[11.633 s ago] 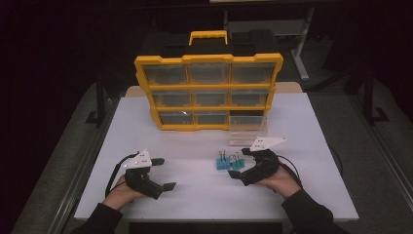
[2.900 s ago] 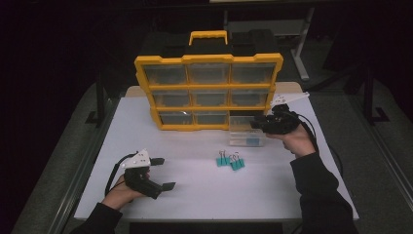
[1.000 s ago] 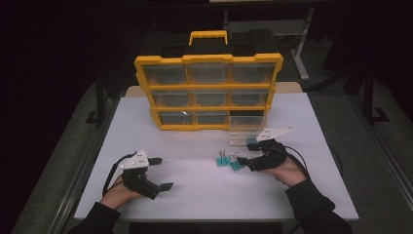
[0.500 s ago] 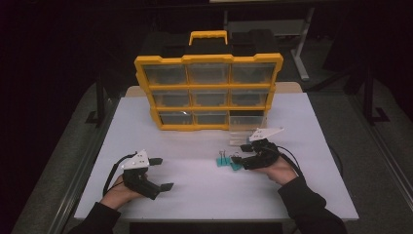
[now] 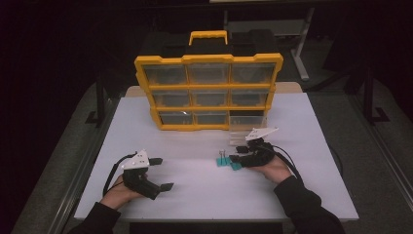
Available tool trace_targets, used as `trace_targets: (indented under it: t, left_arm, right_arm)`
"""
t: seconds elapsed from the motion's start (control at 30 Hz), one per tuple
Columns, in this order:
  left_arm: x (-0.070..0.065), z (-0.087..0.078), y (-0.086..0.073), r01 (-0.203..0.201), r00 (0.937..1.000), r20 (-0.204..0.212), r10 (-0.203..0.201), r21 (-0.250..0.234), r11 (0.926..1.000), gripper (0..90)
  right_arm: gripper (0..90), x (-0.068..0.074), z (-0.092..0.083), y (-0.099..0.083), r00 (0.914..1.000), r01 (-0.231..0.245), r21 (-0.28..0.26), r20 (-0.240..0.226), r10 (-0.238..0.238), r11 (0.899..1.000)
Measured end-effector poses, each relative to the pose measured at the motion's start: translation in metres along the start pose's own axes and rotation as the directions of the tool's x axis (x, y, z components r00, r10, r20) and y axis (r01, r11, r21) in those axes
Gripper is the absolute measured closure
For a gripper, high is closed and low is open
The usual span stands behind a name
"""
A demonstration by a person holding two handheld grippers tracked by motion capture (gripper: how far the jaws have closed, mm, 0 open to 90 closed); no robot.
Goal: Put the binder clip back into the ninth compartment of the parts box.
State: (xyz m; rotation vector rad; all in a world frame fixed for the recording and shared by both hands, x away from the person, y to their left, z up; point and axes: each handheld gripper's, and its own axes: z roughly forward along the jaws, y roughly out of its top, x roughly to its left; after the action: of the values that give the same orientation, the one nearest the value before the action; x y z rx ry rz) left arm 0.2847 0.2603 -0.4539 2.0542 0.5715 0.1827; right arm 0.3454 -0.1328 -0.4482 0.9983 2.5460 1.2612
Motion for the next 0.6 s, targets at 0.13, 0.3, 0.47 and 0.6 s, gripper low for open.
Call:
trace_targets:
  t: [0.13, 0.3, 0.47, 0.6]
  left_arm:
    - [-0.0001, 0.0003, 0.0, 0.0, 1.0, 0.001, 0.0, 0.001, 1.0, 0.0]
    - [-0.0003, 0.0003, 0.0, -0.001, 1.0, 0.002, 0.001, 0.001, 1.0, 0.0]
    - [-0.0004, 0.0001, 0.0001, -0.001, 1.0, 0.002, 0.001, 0.002, 1.0, 0.0]
    - [-0.0004, 0.0003, 0.0, -0.002, 1.0, 0.003, 0.002, 0.002, 1.0, 0.0]
  right_arm:
    - [55.3, -0.0025, 0.0028, -0.0008, 0.9999, -0.014, 0.001, -0.004, 0.014, 1.0]
    - [58.8, -0.0039, 0.0062, -0.0019, 0.9997, -0.022, 0.011, -0.012, 0.023, 1.0]
    - [63.1, -0.005, 0.009, -0.0027, 0.9994, -0.032, 0.02, -0.013, 0.032, 0.999]
    - [65.3, -0.0064, 0.0104, -0.0033, 0.9991, -0.035, 0.023, -0.023, 0.035, 0.999]
